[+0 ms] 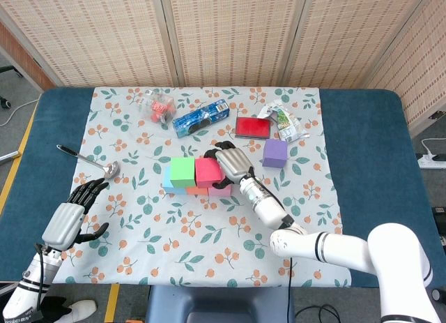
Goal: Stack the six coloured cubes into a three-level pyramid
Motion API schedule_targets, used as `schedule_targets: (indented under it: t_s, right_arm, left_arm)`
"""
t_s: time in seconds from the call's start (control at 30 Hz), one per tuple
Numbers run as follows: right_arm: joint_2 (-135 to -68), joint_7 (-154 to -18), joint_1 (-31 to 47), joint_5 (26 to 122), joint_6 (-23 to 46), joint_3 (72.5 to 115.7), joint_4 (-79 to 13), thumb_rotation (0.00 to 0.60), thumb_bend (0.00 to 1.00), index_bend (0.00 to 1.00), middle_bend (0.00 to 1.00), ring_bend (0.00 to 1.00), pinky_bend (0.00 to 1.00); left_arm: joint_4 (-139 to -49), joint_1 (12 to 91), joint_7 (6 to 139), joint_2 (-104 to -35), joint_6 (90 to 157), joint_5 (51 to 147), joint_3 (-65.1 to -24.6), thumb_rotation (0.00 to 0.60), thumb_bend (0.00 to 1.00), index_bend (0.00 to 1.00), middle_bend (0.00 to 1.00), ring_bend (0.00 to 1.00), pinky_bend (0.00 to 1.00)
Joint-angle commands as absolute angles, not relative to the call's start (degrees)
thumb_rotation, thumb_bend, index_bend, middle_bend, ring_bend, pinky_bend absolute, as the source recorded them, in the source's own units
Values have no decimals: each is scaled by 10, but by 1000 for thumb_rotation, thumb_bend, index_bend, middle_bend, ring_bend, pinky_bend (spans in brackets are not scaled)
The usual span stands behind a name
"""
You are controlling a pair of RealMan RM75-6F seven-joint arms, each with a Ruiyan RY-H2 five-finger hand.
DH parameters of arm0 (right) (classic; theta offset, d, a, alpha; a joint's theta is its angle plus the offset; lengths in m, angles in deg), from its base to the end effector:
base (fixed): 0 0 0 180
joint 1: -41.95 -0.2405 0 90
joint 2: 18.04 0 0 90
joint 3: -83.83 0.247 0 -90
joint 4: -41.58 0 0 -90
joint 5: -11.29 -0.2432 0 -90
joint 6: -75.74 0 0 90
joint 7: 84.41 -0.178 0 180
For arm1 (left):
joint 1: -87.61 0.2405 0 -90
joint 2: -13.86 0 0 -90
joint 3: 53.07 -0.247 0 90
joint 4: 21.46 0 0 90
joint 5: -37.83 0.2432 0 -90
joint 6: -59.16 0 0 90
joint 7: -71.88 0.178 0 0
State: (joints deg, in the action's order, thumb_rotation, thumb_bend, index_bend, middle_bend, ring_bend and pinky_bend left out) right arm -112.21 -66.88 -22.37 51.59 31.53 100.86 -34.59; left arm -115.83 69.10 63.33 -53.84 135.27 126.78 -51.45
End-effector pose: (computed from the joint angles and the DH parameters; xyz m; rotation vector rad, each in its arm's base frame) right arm -0.0171 -0.4408 -0.0889 1.8863 -1.1705 1.0100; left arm -0.2438 0.2723 0.0678 -1.6136 -1.0573 -1.1558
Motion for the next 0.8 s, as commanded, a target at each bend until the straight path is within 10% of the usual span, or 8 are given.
schedule_targets:
  t_s: [0.03,0.8]
  right_arm:
    - [-1124,-666,-225,512,314,1009,-345,600,135,356,298,99,69]
    - [-1121,-652,-225,495,307,1005,-357,600,134,113,258,23,0]
  left_arm:
    - [-1157,692,632,-539,1354,1268,-515,600,321,74,30,0,90]
    - [-1150,695,624,-542,1358,1275,-515,600,324,62,28,0,90]
